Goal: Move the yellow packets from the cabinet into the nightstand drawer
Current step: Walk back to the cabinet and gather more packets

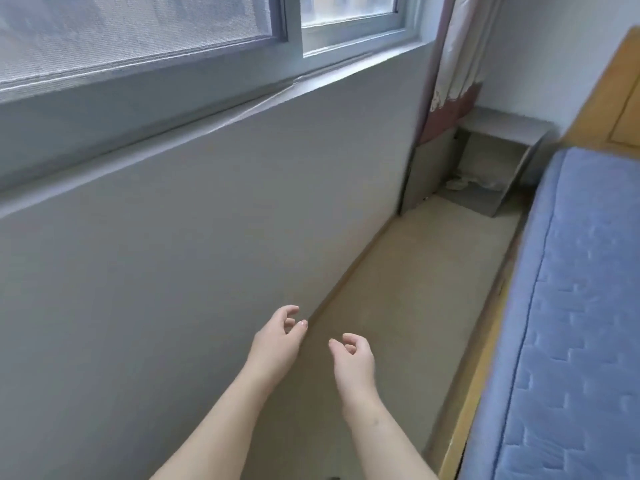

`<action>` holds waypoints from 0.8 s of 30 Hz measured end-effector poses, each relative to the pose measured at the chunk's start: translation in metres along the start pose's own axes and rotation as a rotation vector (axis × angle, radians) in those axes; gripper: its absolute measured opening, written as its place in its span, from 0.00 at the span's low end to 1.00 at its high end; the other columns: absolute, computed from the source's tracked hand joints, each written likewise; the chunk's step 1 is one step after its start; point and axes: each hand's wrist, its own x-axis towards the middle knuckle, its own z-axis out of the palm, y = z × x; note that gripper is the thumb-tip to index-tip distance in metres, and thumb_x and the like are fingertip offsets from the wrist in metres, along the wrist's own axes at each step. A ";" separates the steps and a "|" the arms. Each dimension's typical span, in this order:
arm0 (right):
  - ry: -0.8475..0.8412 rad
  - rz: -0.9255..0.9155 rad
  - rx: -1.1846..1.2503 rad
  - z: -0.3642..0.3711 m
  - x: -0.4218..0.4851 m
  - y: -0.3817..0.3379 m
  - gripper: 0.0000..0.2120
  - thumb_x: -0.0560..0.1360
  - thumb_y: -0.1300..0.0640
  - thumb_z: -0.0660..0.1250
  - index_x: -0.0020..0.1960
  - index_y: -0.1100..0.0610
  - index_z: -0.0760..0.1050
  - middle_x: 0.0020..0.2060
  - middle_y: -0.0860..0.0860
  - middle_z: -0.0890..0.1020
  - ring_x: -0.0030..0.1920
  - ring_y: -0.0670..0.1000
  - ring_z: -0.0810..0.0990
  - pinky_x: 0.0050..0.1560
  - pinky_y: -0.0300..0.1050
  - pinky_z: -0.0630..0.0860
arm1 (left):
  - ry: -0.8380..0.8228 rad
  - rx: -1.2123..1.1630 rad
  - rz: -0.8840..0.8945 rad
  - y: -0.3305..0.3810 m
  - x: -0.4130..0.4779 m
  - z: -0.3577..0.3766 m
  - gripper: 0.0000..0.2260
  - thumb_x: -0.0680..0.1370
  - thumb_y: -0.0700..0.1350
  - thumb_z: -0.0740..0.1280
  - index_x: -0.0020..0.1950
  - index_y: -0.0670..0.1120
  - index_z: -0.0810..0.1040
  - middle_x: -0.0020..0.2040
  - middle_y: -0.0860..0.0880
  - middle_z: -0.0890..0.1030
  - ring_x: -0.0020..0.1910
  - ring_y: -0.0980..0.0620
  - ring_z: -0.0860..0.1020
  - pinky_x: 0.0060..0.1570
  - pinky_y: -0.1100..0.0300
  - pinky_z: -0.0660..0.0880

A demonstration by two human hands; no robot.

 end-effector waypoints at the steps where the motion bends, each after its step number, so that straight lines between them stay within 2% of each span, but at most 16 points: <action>1: 0.029 0.007 0.019 -0.001 0.018 -0.008 0.12 0.78 0.55 0.62 0.61 0.52 0.69 0.59 0.51 0.71 0.53 0.50 0.72 0.50 0.42 0.66 | -0.030 0.011 0.014 0.010 0.021 0.006 0.15 0.80 0.49 0.60 0.67 0.54 0.69 0.59 0.54 0.75 0.56 0.56 0.71 0.50 0.63 0.64; 5: 0.118 -0.011 0.063 -0.010 0.096 -0.055 0.14 0.77 0.54 0.62 0.62 0.52 0.69 0.60 0.50 0.71 0.54 0.50 0.73 0.51 0.43 0.67 | -0.113 0.050 0.099 0.060 0.105 0.035 0.15 0.80 0.50 0.60 0.67 0.55 0.69 0.60 0.54 0.75 0.56 0.56 0.72 0.47 0.64 0.67; 8: 0.147 -0.042 0.072 -0.021 0.149 -0.103 0.15 0.77 0.53 0.61 0.64 0.50 0.68 0.60 0.48 0.71 0.55 0.50 0.72 0.50 0.44 0.67 | -0.161 0.053 0.156 0.107 0.157 0.054 0.16 0.80 0.50 0.59 0.68 0.55 0.68 0.59 0.56 0.74 0.57 0.56 0.72 0.52 0.62 0.67; 13: 0.220 -0.070 0.118 -0.042 0.217 -0.169 0.17 0.77 0.52 0.62 0.65 0.50 0.67 0.61 0.48 0.71 0.56 0.50 0.72 0.51 0.44 0.67 | -0.238 0.054 0.207 0.170 0.233 0.089 0.16 0.80 0.50 0.59 0.68 0.55 0.68 0.59 0.56 0.74 0.57 0.56 0.71 0.52 0.62 0.66; 20: 0.351 -0.039 0.177 -0.080 0.332 -0.224 0.17 0.78 0.54 0.62 0.66 0.51 0.67 0.63 0.48 0.70 0.54 0.48 0.71 0.50 0.43 0.66 | -0.343 0.083 0.223 0.232 0.346 0.155 0.16 0.81 0.49 0.59 0.69 0.54 0.68 0.58 0.56 0.74 0.56 0.56 0.71 0.51 0.62 0.66; 24: 0.400 -0.042 0.197 -0.096 0.411 -0.273 0.18 0.78 0.54 0.61 0.67 0.52 0.67 0.65 0.49 0.70 0.49 0.46 0.72 0.48 0.42 0.66 | -0.396 0.099 0.250 0.281 0.424 0.195 0.16 0.80 0.49 0.58 0.69 0.54 0.67 0.59 0.56 0.74 0.55 0.57 0.71 0.50 0.63 0.65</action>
